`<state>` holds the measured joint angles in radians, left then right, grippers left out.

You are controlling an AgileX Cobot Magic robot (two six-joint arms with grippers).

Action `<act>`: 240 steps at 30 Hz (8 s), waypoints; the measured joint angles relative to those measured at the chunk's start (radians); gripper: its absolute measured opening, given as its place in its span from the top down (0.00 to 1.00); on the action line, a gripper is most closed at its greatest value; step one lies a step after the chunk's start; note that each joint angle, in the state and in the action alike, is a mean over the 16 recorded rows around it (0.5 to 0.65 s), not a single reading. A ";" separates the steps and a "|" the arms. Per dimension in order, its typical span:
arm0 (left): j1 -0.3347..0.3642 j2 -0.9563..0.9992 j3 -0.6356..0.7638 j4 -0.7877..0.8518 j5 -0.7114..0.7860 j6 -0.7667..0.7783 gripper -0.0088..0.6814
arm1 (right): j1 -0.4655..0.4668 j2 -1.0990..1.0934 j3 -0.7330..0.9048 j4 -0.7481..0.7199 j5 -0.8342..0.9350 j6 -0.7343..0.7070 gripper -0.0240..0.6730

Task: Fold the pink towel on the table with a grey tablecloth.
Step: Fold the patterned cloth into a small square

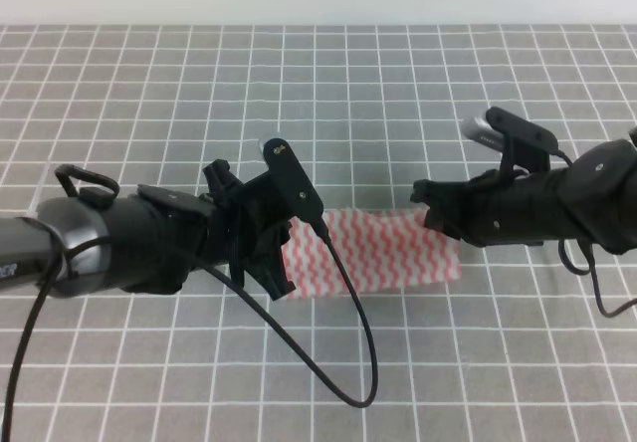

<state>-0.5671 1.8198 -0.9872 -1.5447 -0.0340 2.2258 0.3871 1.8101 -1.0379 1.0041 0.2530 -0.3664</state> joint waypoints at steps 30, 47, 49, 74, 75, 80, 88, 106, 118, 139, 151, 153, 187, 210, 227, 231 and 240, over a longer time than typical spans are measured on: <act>0.000 0.028 -0.015 -0.084 -0.018 0.001 0.81 | 0.000 0.037 -0.029 0.000 0.021 -0.002 0.99; 0.000 -0.091 -0.022 -0.176 -0.079 -0.020 0.58 | 0.000 0.035 -0.029 -0.001 0.030 -0.002 0.99; 0.000 -0.107 -0.021 -0.185 -0.074 -0.039 0.59 | 0.000 0.036 -0.029 -0.001 0.028 -0.002 0.99; 0.001 -0.087 0.014 -0.213 0.087 -0.146 0.83 | 0.000 0.036 -0.030 0.004 -0.069 -0.028 0.51; 0.001 -0.087 0.014 -0.213 0.087 -0.158 0.84 | 0.000 0.036 -0.031 0.004 -0.070 -0.029 0.50; 0.001 -0.086 0.014 -0.211 0.086 -0.228 0.87 | 0.000 0.032 -0.042 0.000 -0.040 -0.046 0.57; 0.001 -0.084 0.025 -0.207 0.109 -0.345 0.95 | 0.000 0.026 -0.066 -0.024 0.106 -0.084 0.83; 0.001 -0.031 0.112 -0.209 0.175 -0.384 0.99 | 0.000 0.053 -0.079 -0.084 0.259 -0.103 0.99; 0.001 -0.046 0.114 -0.203 0.166 -0.384 0.99 | -0.009 0.075 -0.079 -0.095 0.274 -0.102 0.99; 0.001 -0.114 0.115 -0.204 0.167 -0.409 0.99 | -0.069 0.094 -0.080 -0.154 0.350 -0.067 0.99; 0.084 -0.126 0.114 -0.152 0.325 -0.615 0.99 | -0.084 0.032 -0.081 -0.172 0.352 -0.045 0.99; 0.109 -0.125 0.112 -0.133 0.364 -0.660 0.99 | -0.086 0.019 -0.081 -0.176 0.347 -0.042 0.99; 0.205 0.129 -0.135 0.209 0.507 -1.041 0.99 | -0.092 -0.014 -0.081 -0.192 0.265 -0.026 0.74; 0.212 0.166 -0.218 0.244 0.486 -1.038 0.99 | -0.092 -0.014 -0.081 -0.190 0.268 -0.026 0.74; 0.211 0.145 -0.226 0.509 0.681 -1.316 0.99 | -0.092 -0.012 -0.081 -0.190 0.268 -0.026 0.74; 0.211 0.171 -0.227 0.549 0.682 -1.355 0.99 | -0.092 -0.012 -0.081 -0.190 0.269 -0.026 0.74; 0.211 0.196 -0.231 0.554 0.680 -1.360 0.99 | -0.092 -0.009 -0.081 -0.196 0.271 -0.022 0.69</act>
<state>-0.3563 2.0155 -1.2182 -0.9904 0.6457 0.8654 0.2956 1.8011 -1.1193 0.8084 0.5244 -0.3889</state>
